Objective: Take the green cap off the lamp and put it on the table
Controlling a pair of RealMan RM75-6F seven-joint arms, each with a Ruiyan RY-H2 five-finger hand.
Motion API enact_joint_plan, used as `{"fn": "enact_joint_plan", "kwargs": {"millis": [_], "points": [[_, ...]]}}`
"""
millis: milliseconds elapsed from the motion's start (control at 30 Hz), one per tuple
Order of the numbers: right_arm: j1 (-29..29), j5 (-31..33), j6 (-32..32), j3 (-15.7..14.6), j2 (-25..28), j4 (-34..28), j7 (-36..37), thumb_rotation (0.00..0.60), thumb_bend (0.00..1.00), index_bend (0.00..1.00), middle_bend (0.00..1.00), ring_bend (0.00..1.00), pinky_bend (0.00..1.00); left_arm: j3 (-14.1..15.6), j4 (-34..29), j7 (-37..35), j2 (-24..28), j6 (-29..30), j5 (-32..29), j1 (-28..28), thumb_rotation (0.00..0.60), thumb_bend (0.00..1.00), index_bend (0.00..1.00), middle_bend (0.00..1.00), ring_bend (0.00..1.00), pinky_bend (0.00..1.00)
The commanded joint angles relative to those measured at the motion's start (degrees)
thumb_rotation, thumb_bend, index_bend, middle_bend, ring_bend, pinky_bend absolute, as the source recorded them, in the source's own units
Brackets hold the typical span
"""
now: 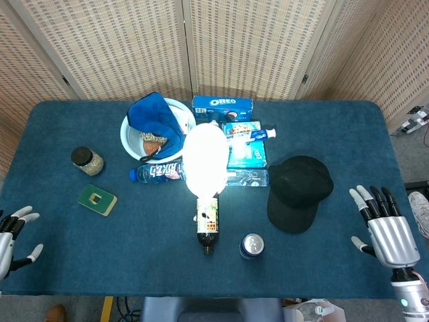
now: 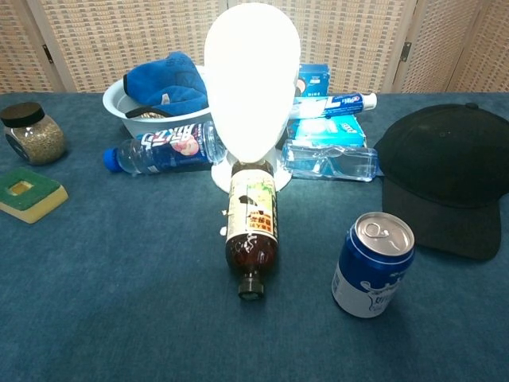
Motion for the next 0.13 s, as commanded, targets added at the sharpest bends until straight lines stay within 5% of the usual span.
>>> {"fn": "enact_joint_plan", "kwargs": {"millis": [33,133], "points": [[-0.14,0.00,-0.42,0.13,0.20,0.00,1.09,0.600,0.00,0.00,0.08,0.00,0.00,-0.14,0.14,-0.38,-0.31,0.24,0.08,0.14,0.600,0.23,0.26,0.17,0.16,0.00],[-0.14,-0.02,-1.01,0.17,0.29,0.08,1.40,0.600,0.00,0.00,0.08,0.00,0.00,-0.23,0.38,-0.60,-0.56,0.30,0.28,0.16,0.600,0.23,0.26,0.17,0.16,0.00]]}}
